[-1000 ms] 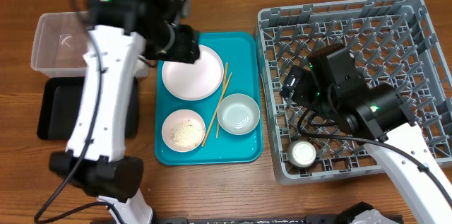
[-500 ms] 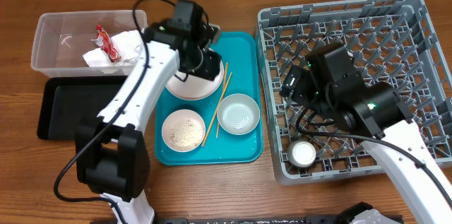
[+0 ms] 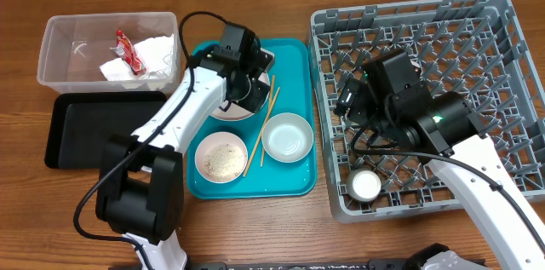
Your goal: Sort waste into correct bins and load items into the dishwasher
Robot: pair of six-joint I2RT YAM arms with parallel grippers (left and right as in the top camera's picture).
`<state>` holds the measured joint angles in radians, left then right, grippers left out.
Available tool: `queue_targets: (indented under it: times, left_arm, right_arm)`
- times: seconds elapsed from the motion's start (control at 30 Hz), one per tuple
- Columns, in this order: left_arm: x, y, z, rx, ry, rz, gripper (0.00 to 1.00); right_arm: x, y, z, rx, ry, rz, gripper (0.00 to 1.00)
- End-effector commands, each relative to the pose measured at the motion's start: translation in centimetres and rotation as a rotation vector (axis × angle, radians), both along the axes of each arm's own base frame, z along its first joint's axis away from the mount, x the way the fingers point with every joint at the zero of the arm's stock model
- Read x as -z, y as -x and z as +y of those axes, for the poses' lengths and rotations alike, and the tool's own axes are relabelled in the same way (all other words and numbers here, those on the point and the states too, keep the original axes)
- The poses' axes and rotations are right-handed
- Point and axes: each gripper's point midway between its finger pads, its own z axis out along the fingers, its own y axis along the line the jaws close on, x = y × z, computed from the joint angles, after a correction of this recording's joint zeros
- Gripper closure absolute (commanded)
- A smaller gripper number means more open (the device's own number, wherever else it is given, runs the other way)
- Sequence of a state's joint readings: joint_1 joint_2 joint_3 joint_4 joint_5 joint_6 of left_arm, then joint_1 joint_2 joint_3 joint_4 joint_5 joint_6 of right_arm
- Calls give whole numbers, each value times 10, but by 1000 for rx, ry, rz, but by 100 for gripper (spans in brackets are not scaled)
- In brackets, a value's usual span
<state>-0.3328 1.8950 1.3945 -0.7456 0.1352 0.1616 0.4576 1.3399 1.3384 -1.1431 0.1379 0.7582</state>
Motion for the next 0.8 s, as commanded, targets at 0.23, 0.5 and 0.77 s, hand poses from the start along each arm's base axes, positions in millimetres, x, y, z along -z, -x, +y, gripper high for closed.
queue_targets:
  times: [0.23,0.5,0.77]
  left_arm:
    - [39,10,2,72,-115,16,46]
    - [68,15,4,68,-140,78,55]
    - [67,12,3,56,-133,66,64]
  right_arm:
    - [-10,-7,-1,6,-3,-38,0]
    - [-10,-6,-2,6,-1,-35,0]
    - [-10,-7,-3,10,4,-38,0]
